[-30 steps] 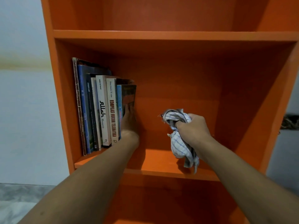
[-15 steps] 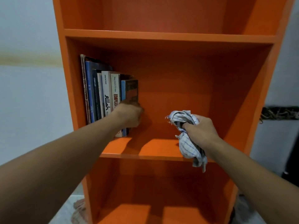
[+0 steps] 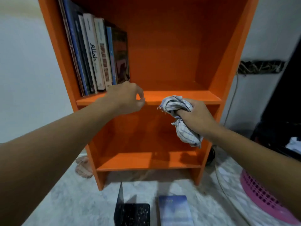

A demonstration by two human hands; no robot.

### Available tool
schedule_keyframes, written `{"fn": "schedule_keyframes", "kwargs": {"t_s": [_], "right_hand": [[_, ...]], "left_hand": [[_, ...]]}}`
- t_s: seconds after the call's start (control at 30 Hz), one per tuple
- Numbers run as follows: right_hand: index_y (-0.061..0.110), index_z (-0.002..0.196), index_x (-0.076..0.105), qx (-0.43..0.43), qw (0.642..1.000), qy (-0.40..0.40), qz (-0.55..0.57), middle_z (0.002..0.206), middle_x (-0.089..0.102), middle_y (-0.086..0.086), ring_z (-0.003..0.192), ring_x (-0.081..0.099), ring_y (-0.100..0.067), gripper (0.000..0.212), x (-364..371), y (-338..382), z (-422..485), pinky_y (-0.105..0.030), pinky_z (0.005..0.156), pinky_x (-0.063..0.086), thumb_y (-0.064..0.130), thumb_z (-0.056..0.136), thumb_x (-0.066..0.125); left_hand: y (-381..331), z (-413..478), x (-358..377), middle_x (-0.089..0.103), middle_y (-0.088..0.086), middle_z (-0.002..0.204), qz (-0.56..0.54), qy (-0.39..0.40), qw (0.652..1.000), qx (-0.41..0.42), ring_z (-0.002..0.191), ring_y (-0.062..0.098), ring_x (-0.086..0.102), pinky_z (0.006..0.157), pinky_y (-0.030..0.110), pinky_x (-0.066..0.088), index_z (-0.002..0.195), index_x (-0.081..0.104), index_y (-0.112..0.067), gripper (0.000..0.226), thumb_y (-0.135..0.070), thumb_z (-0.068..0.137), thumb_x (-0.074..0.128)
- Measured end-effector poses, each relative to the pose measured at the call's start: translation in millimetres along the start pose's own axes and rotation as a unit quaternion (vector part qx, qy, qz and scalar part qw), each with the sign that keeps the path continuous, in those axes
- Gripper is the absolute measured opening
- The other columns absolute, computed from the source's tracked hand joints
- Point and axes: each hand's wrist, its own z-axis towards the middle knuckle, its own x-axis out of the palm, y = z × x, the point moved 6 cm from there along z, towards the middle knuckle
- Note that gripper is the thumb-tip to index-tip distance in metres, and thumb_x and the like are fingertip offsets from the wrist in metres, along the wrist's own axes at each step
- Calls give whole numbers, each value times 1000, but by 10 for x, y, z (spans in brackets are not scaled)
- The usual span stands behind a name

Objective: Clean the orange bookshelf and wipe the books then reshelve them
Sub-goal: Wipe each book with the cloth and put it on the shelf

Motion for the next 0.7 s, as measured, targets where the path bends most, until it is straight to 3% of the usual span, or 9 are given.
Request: {"fn": "schedule_keyframes", "kwargs": {"t_s": [0.13,0.23,0.3,0.37,0.47,0.57,0.63,0.7], "right_hand": [[29,91,70,7,1000,11,12,77,65,-20,58,48,-23,24,106,-352,-283,-34,53,38,7,89,61],[37,94,67,9,999,27,27,79,63,-22,60,49,-38,31,190,-622,-506,-42,53,39,8,93,60],[40,94,67,18,999,17,48,84,66,-22,73,54,-50,33,224,-810,-634,-50,58,46,8,94,60],[40,92,68,39,997,1,67,86,69,-17,82,58,-49,36,266,-1029,-784,-51,67,52,5,93,60],[34,87,70,65,995,-13,74,84,69,-17,69,58,-33,35,368,-1402,-1051,-43,63,51,0,90,61],[19,92,72,115,990,6,86,83,64,-28,62,51,-34,22,553,-1877,-1339,-50,58,48,1,91,59],[26,94,72,140,987,20,81,80,69,-15,66,58,-27,30,683,-2167,-1534,-39,62,49,0,90,57],[30,102,71,170,983,19,70,89,74,4,80,67,-11,37,767,-2366,-1695,-26,71,53,-1,88,57]], "left_hand": [[-299,-344,207,65,-1,92,-75,-125,989,31,79,19,59,64,35,51,97,72,-19,25,-36,95,53],[-521,-511,467,65,-2,86,-106,-133,985,29,75,18,60,61,34,51,90,71,-19,24,-36,93,53],[-620,-577,774,66,-3,85,-136,-90,987,9,76,20,60,63,35,51,87,71,-21,24,-36,93,53],[-718,-686,1130,68,-3,84,-172,-44,984,-17,75,22,61,63,34,51,87,71,-22,25,-38,93,52],[-861,-931,1778,69,-4,84,-238,35,967,-82,75,21,62,66,34,52,88,70,-25,27,-40,88,49],[-1024,-1237,2451,67,4,80,-299,137,931,-157,79,30,63,66,34,49,81,67,-19,25,-38,83,52],[-1160,-1523,2882,66,12,85,-339,217,891,-207,85,31,63,72,34,49,91,67,-18,19,-35,87,59],[-1270,-1849,3238,61,13,89,-347,274,859,-256,90,25,62,80,34,50,89,62,-18,19,-36,85,62]]}}
